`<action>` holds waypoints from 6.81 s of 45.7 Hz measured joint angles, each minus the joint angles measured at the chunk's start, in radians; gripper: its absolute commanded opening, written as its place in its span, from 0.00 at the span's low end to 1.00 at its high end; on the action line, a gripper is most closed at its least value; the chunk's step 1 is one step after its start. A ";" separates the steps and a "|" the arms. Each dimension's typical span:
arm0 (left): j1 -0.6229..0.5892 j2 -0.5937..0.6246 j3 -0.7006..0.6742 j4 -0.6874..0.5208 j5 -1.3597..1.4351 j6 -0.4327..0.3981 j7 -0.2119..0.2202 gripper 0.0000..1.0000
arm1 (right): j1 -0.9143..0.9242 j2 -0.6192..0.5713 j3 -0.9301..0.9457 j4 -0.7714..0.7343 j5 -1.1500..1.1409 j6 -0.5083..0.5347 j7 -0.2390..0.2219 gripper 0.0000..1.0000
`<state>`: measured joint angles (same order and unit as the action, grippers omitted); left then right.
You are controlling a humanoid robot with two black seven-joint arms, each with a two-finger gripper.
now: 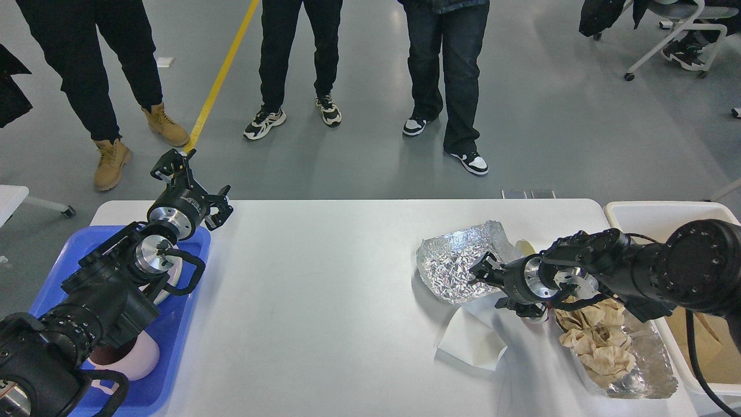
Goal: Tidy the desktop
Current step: 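Lower the right gripper and grasp the crumpled foil, then lift the crumpled foil and drop it into the white bin, then move the right gripper back over the small white paper, then lower the right gripper and grasp the small white paper, then lift the white paper and drop it into the white bin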
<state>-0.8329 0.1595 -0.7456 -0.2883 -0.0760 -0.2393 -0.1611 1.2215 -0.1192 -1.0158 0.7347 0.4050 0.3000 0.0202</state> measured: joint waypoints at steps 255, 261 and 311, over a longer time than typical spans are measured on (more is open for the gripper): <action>0.000 0.000 0.000 0.000 0.000 0.000 0.000 0.97 | 0.241 0.133 0.005 0.272 -0.876 0.364 -0.083 0.99; 0.000 0.000 0.000 0.000 0.000 0.000 0.000 0.97 | 0.196 0.132 -0.001 0.234 -0.877 0.341 -0.090 0.99; 0.000 0.000 0.000 0.000 0.000 0.000 0.000 0.97 | 0.170 0.119 -0.021 0.243 -0.868 0.258 -0.095 0.00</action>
<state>-0.8331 0.1595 -0.7456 -0.2882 -0.0763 -0.2393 -0.1612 1.3912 -0.0005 -1.0368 0.9778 -0.4634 0.5584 -0.0751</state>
